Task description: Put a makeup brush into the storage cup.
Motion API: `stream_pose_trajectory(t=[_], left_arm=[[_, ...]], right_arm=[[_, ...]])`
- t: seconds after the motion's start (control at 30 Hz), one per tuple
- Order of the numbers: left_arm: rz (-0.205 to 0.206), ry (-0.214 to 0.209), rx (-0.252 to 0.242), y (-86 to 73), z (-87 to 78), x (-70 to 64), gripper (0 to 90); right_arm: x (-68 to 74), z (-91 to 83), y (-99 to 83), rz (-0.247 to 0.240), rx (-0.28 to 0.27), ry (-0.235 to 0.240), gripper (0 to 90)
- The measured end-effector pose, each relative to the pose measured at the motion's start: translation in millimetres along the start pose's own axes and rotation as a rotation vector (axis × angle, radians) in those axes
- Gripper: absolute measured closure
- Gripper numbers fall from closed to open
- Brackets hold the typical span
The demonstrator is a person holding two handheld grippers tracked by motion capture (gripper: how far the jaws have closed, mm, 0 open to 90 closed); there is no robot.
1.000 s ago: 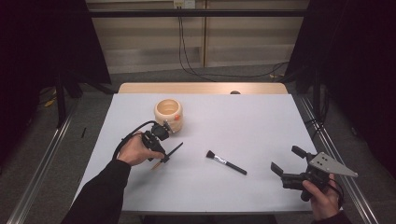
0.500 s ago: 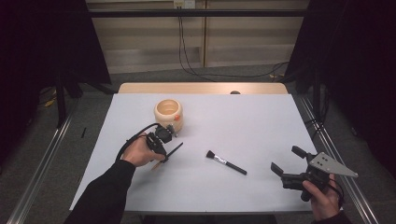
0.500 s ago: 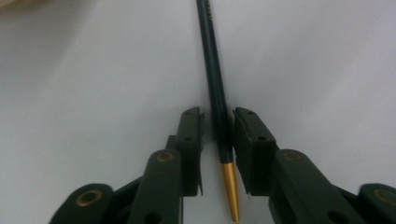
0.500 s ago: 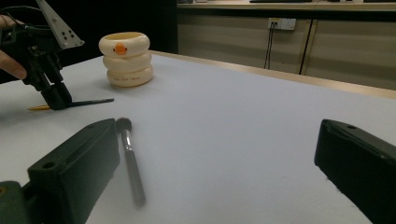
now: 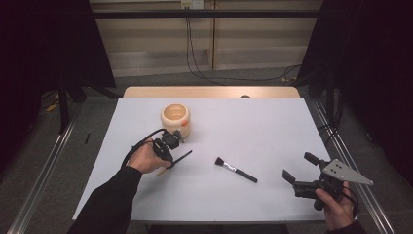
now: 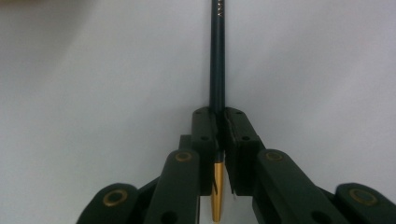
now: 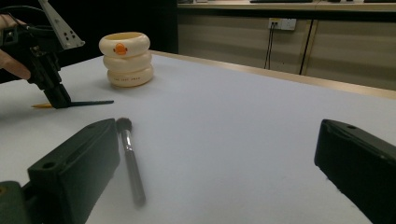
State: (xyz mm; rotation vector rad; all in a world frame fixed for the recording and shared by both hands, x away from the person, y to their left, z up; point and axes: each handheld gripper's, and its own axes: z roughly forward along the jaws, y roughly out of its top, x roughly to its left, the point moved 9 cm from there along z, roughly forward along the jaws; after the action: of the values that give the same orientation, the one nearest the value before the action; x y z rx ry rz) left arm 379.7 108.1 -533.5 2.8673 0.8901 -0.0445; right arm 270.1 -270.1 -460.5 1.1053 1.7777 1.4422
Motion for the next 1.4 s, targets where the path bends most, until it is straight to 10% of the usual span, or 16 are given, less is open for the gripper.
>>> stream_pose_trajectory(t=[0.93, 1.4], left_arm=[[-0.033, -0.053, -0.053, -2.6, -7.0, 4.8, 83.7], [-0.128, -0.089, -0.274, -6.4, -28.9, 10.1, 83.7]], right_arm=[[-0.8, 0.6, -0.3, 0.001, 0.002, -0.004, 0.0], [-0.9, 0.5, -0.4, 0.003, 0.004, -0.006, 0.0]])
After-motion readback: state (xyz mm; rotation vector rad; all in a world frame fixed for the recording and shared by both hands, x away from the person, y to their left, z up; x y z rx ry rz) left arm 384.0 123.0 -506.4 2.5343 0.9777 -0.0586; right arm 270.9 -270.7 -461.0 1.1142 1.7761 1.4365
